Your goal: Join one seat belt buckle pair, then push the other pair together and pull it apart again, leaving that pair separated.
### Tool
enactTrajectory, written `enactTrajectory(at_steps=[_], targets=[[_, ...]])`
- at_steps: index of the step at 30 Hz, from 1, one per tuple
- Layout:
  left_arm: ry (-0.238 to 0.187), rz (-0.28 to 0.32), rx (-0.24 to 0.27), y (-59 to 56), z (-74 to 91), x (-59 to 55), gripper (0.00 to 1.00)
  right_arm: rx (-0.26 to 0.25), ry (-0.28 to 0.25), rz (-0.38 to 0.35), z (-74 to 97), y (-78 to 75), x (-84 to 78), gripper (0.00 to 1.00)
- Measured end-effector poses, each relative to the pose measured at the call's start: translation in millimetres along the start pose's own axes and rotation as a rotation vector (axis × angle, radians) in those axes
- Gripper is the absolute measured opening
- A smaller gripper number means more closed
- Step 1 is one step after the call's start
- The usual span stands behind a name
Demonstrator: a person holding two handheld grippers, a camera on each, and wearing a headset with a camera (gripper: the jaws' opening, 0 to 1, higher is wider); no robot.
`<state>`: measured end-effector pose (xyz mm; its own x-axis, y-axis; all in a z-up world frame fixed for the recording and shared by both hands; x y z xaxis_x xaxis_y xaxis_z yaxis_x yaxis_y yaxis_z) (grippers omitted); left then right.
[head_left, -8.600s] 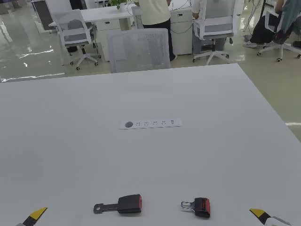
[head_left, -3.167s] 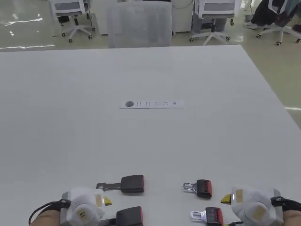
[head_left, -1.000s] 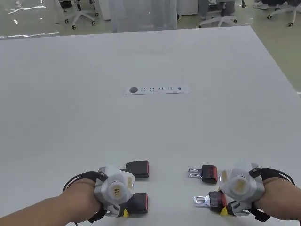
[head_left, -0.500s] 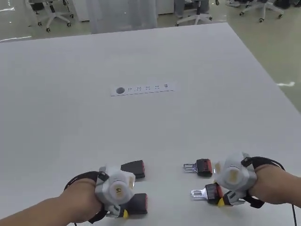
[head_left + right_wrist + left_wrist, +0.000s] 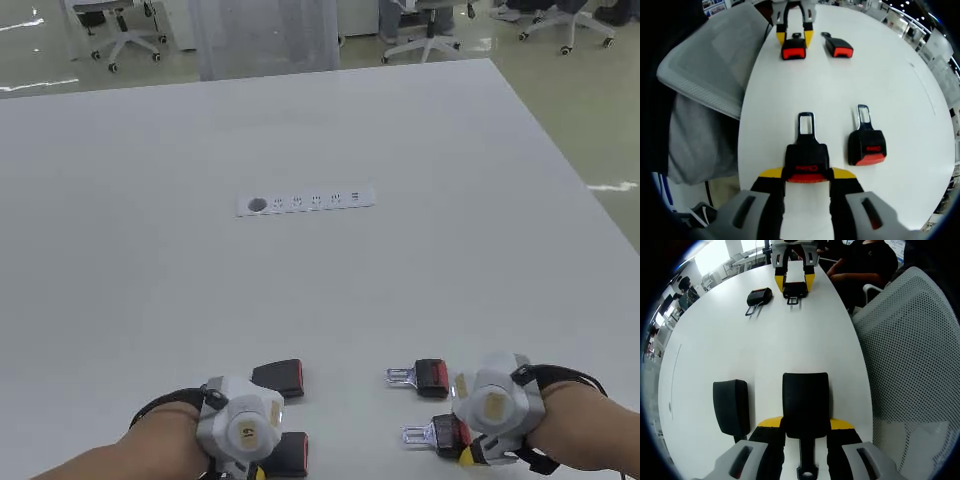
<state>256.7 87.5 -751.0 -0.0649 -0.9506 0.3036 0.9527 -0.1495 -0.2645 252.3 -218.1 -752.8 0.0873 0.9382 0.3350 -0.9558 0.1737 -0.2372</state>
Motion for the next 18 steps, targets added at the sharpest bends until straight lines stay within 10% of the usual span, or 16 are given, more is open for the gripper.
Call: enactTrajectory(at_steps=[18], targets=[[0.045, -0.001, -0.005, 1.0, -0.1, 6.0, 0.33, -0.003, -0.006, -0.007, 0.1, -0.5, -1.8, 0.33]])
Point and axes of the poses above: the centre of the closed fingertips' face, and the gripper's own axes: z roughly backward along the fingers, y roughly to its left, x roughly out of its top, the point moved 10 cm from there along z, roughly backward along the fingers, and after that the axes turned 15 degrees about -x, right-handed, at the moved point
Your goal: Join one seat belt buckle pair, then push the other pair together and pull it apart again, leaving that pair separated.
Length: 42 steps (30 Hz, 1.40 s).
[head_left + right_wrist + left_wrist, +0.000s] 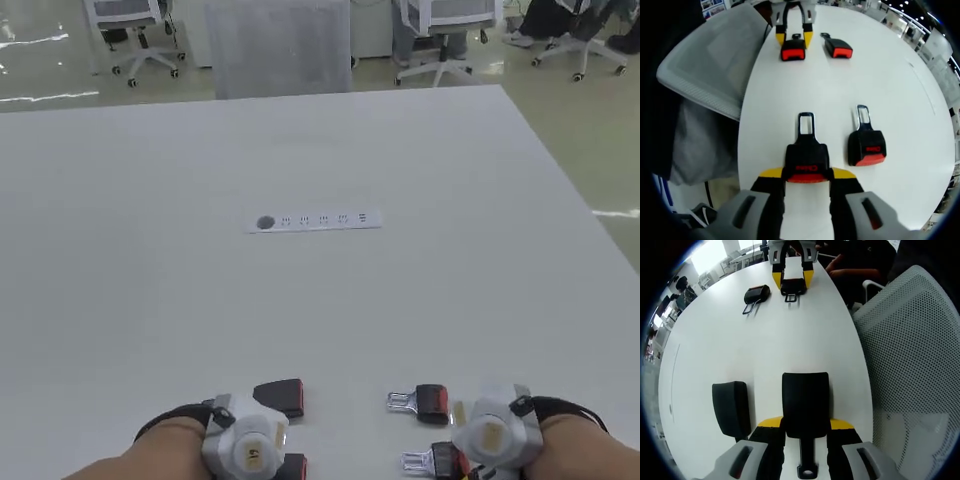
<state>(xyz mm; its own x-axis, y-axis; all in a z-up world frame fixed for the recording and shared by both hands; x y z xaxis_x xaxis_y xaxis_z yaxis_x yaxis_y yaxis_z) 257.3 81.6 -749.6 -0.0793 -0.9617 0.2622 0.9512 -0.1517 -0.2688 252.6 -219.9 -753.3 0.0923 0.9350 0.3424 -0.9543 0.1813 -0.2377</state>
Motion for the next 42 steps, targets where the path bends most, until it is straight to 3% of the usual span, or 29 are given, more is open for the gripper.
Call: enactTrajectory(at_steps=[27, 42], targets=[[0.035, 0.015, 0.009, -0.7, 0.5, 1.8, 0.33, -0.005, -0.048, -0.013, -1.2, -0.4, -2.2, 0.34], [0.03, 0.011, 0.012, -0.4, -0.4, 1.3, 0.33, -0.006, -0.02, -0.002, -1.4, 0.7, 1.3, 0.34]])
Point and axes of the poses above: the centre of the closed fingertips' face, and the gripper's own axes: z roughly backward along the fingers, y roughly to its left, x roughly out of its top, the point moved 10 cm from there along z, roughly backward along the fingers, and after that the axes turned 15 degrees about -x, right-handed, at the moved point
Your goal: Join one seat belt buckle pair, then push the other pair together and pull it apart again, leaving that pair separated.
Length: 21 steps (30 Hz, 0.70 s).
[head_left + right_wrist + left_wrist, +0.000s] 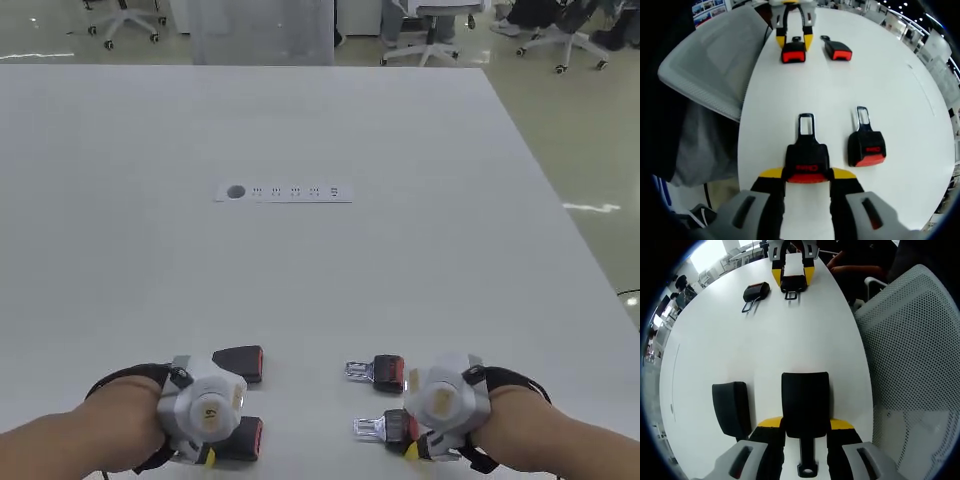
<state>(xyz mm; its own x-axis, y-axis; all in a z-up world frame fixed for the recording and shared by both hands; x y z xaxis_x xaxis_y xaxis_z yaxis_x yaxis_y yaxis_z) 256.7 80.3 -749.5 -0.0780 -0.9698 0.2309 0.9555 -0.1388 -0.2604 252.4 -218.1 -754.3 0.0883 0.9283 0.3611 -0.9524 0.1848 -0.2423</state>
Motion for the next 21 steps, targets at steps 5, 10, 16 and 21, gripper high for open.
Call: enactTrajectory(at_steps=[5, 10, 16, 21], targets=[[-0.006, -0.001, 0.002, -0.3, 0.0, -0.6, 0.33, -0.001, -0.002, -0.001, 0.0, -0.4, -0.7, 0.34], [-0.009, 0.003, 0.002, -0.5, 0.0, -1.5, 0.33, 0.0, -0.003, -0.002, -0.2, -0.6, -0.5, 0.34], [-0.001, 0.001, 0.0, -0.5, 0.0, -0.7, 0.33, -0.005, -0.002, -0.015, -1.0, -0.4, 2.4, 0.34], [0.006, 0.001, -0.001, -0.1, -0.2, -0.1, 0.33, -0.015, -0.009, -0.011, -2.8, -0.3, 7.0, 0.34]])
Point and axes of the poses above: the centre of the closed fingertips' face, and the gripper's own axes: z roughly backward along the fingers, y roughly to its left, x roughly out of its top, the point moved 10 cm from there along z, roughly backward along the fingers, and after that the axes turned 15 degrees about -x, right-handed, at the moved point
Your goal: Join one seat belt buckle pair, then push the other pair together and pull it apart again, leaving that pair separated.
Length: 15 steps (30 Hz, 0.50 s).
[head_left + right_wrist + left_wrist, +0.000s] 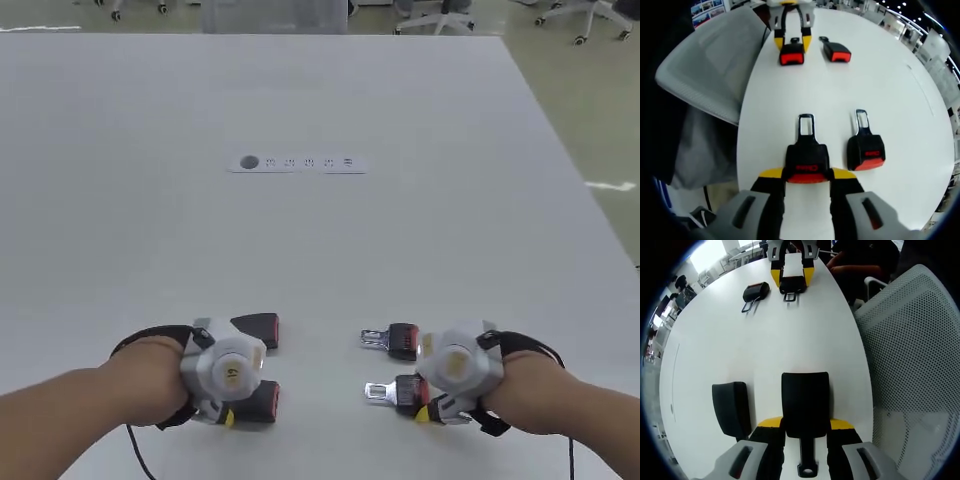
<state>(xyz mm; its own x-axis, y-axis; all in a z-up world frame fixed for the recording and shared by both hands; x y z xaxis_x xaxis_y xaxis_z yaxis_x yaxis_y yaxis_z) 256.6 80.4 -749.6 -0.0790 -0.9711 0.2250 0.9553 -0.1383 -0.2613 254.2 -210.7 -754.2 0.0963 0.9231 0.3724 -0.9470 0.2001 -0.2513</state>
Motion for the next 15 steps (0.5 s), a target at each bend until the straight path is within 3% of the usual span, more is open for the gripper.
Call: enactTrajectory(at_steps=[15], targets=[[0.016, 0.004, 0.001, 0.6, 0.2, 1.3, 0.33, -0.004, -0.063, -0.024, -16.4, 10.6, 41.4, 0.34]])
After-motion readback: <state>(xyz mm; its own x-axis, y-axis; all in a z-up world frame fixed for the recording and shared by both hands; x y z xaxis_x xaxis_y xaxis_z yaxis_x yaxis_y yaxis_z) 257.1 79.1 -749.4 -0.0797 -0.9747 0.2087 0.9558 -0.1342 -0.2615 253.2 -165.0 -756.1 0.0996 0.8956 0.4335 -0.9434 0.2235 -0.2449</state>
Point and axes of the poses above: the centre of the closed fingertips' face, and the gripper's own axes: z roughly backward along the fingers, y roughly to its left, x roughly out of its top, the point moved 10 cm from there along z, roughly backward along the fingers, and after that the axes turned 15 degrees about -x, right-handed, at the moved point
